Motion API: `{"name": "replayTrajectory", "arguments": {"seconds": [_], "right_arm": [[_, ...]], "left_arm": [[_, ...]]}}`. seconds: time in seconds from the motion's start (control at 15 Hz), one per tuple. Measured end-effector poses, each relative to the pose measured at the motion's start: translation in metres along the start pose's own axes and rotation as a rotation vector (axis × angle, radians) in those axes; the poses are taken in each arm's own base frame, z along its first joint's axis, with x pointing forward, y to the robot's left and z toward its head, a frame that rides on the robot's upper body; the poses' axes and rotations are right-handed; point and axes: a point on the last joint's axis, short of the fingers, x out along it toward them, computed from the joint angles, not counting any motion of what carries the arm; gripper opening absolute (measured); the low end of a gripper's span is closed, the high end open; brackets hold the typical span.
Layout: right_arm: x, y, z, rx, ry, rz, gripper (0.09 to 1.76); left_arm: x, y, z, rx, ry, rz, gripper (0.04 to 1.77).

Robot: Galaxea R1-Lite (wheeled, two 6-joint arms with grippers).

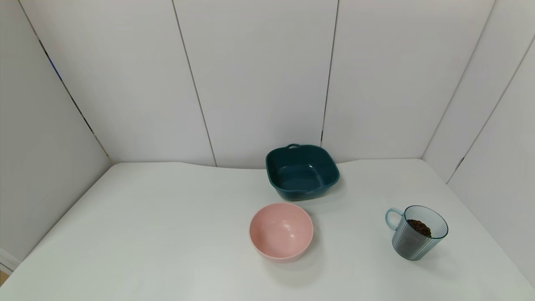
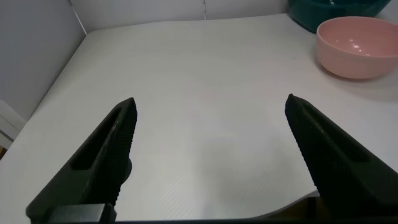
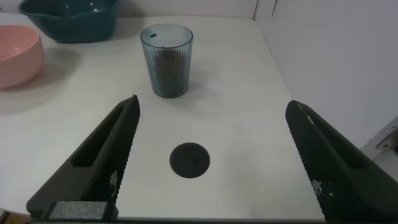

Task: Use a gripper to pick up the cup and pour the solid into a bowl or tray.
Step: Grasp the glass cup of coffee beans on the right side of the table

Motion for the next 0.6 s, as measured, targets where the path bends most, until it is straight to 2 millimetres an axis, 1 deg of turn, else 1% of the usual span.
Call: {"name": "replayTrajectory", "arguments": {"seconds": [0.6], "right_arm": [[0.0,0.0,0.0,0.0,0.0,0.0,1.71]], "left_arm": [[0.0,0.0,0.0,0.0,0.0,0.0,1.72]]}}
